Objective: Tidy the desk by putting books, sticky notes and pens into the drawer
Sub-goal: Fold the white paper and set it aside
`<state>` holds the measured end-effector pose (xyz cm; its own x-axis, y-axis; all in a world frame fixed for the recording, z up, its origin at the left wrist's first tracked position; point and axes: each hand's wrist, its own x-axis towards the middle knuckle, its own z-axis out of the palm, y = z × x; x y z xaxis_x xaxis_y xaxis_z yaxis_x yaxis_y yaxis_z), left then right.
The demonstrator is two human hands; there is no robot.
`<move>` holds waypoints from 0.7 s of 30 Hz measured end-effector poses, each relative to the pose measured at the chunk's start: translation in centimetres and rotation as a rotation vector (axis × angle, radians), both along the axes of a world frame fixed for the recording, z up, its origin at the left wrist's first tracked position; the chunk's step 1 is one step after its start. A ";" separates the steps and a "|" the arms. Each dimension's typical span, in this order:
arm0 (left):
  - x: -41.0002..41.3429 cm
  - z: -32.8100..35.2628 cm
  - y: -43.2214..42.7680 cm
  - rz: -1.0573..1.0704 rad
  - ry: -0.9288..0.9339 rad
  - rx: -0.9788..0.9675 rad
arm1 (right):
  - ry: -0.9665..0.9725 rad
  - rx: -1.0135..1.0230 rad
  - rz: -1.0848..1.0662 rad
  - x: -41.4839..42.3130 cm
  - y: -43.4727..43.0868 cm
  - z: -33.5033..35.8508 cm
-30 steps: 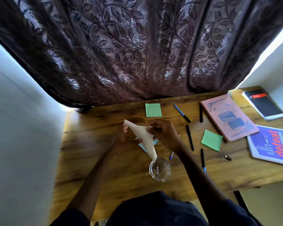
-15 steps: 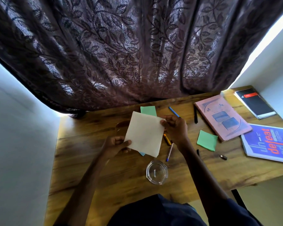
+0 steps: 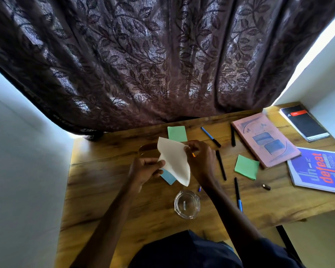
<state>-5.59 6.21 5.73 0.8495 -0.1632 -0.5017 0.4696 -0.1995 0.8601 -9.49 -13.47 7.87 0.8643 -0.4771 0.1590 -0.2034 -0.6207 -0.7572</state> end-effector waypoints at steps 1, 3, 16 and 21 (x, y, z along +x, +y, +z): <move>-0.1 0.1 -0.3 0.005 -0.017 0.029 | 0.005 0.004 0.020 -0.1 0.5 -0.1; -0.3 0.3 -0.9 0.025 -0.044 0.029 | 0.007 0.016 0.082 -0.3 1.4 -0.4; -1.0 1.1 -0.6 0.009 -0.033 -0.128 | -0.035 0.081 0.301 -0.5 2.8 -1.3; -0.9 1.2 -0.4 -0.023 -0.026 -0.101 | -0.042 0.062 0.305 -0.6 2.8 -1.4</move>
<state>-6.46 5.79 6.94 0.8577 -0.2311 -0.4593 0.4429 -0.1218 0.8883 -10.09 -10.67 6.48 0.9624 -0.2065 0.1763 0.0174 -0.6009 -0.7991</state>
